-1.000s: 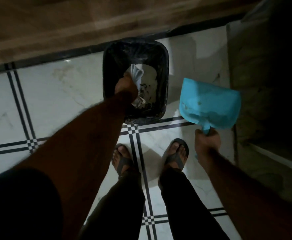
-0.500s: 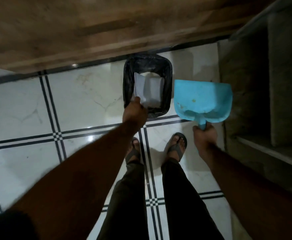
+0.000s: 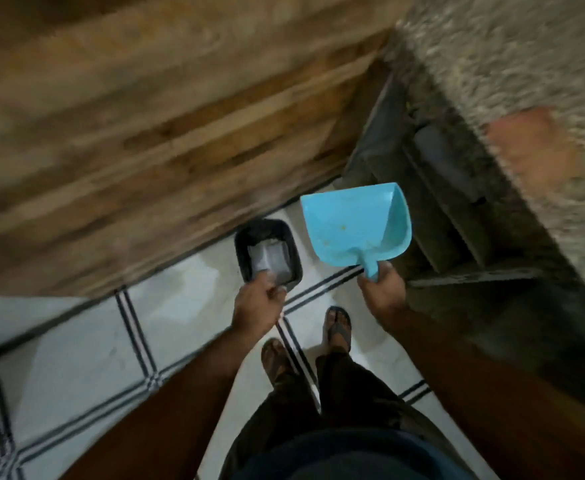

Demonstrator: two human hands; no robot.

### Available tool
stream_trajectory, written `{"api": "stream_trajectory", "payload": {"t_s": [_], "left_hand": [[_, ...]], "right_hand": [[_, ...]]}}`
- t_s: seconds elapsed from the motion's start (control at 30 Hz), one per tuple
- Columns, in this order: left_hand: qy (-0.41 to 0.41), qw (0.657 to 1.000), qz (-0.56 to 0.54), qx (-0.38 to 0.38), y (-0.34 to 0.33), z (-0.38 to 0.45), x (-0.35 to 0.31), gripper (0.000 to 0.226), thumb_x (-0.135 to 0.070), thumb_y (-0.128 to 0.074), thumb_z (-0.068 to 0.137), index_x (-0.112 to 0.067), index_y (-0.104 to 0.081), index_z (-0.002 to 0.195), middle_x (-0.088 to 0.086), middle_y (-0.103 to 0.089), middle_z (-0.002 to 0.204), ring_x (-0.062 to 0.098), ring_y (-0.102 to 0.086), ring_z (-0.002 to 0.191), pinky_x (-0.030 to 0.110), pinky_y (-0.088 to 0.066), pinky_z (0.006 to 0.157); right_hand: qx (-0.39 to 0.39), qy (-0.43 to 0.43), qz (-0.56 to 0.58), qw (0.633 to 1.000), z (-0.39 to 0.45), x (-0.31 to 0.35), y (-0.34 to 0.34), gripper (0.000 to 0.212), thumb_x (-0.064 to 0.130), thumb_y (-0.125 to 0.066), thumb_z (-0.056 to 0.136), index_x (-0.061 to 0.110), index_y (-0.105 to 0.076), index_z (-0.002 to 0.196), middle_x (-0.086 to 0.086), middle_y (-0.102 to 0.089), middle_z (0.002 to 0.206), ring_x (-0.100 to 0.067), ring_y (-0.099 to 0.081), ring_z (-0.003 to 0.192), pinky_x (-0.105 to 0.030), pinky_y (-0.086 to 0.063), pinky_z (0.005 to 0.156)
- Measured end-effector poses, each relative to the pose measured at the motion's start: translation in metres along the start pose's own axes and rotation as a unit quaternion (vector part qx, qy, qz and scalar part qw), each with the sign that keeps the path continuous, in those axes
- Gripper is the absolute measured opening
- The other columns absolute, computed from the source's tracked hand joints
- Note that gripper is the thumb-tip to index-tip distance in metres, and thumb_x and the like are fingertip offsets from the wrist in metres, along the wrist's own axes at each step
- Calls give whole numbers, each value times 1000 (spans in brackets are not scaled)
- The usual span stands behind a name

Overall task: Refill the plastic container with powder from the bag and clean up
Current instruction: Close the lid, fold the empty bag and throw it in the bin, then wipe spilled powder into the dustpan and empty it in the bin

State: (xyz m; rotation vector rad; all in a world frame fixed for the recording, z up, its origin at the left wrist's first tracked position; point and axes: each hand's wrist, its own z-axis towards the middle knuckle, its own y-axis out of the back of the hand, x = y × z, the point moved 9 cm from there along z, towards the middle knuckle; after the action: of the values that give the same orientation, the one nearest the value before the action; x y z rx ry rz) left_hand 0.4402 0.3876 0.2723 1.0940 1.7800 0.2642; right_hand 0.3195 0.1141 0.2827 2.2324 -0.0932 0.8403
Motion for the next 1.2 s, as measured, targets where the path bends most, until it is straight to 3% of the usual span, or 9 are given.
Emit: {"api": "stream_trajectory", "payload": {"t_s": [0.13, 0.27, 0.43, 0.63, 0.73, 0.8, 0.87, 1.0, 1.2], "left_hand": [[-84, 996, 2, 3, 32, -8, -98, 30, -21, -74, 99, -10, -72, 127, 8, -79, 112, 28, -73, 111, 28, -47, 91], [-180, 984, -2, 9, 39, -14, -202, 22, -20, -75, 97, -15, -73, 118, 0, -76, 96, 18, -69, 93, 22, -44, 78], [-255, 965, 1, 56, 2, -26, -311, 16, -36, -75, 95, -30, -69, 108, -9, -75, 84, 11, -72, 81, 29, -55, 76], [-326, 943, 32, 63, -70, -49, -413, 21, -31, -78, 94, -24, -73, 113, -9, -73, 80, 8, -70, 79, 24, -54, 80], [-342, 936, 59, 63, -108, -48, -446, 22, -30, -79, 93, -21, -74, 112, -9, -74, 80, 12, -73, 82, 27, -57, 84], [-355, 928, 93, 66, -132, -40, -465, 27, -29, -78, 92, -19, -73, 117, -8, -76, 88, 16, -74, 88, 31, -58, 90], [-362, 917, 151, 71, -156, -27, -481, 45, -31, -75, 94, -15, -67, 135, 2, -77, 113, 23, -73, 107, 33, -55, 96], [-387, 877, 267, 96, -194, 2, -506, 88, -44, -69, 100, -11, -24, 168, 17, -45, 165, 38, -50, 146, 44, -45, 114], [-377, 829, 396, 116, -249, 70, -536, 105, -63, -60, 98, -14, -5, 172, 8, -10, 180, 30, -16, 165, 42, -17, 133]], "right_hand": [[-61, -6, 78, 995, -46, 30, 79, 20, 21, -71, 94, 18, -61, 110, -2, -68, 99, -22, -65, 88, -33, -47, 74], [-121, -5, 152, 981, -61, 27, 155, 31, 35, -69, 77, 24, -68, 106, 2, -75, 91, -22, -75, 83, -46, -66, 72], [-208, 7, 207, 956, -91, 11, 256, 16, 25, -64, 77, 16, -66, 90, 3, -65, 77, -16, -63, 70, -31, -51, 60], [-282, -28, 170, 944, -98, -62, 351, 28, 35, -61, 74, 15, -67, 92, -8, -71, 83, -33, -71, 79, -47, -59, 69], [-305, -57, 151, 939, -98, -106, 385, 27, 32, -64, 76, 13, -67, 94, -11, -71, 84, -35, -70, 81, -46, -58, 70], [-314, -75, 159, 933, -97, -133, 401, 27, 31, -62, 72, 11, -67, 89, -11, -71, 79, -35, -70, 76, -47, -60, 69], [-312, -93, 166, 931, -91, -158, 410, 24, 28, -63, 73, 10, -67, 87, -11, -70, 77, -34, -69, 75, -46, -59, 68], [-302, -128, 192, 925, -78, -191, 417, 22, 27, -65, 71, 11, -68, 87, -9, -71, 76, -33, -71, 74, -46, -62, 67], [-296, -156, 189, 923, -44, -215, 433, 16, 25, -69, 80, 12, -69, 88, -6, -72, 76, -27, -69, 74, -33, -47, 61]]}}
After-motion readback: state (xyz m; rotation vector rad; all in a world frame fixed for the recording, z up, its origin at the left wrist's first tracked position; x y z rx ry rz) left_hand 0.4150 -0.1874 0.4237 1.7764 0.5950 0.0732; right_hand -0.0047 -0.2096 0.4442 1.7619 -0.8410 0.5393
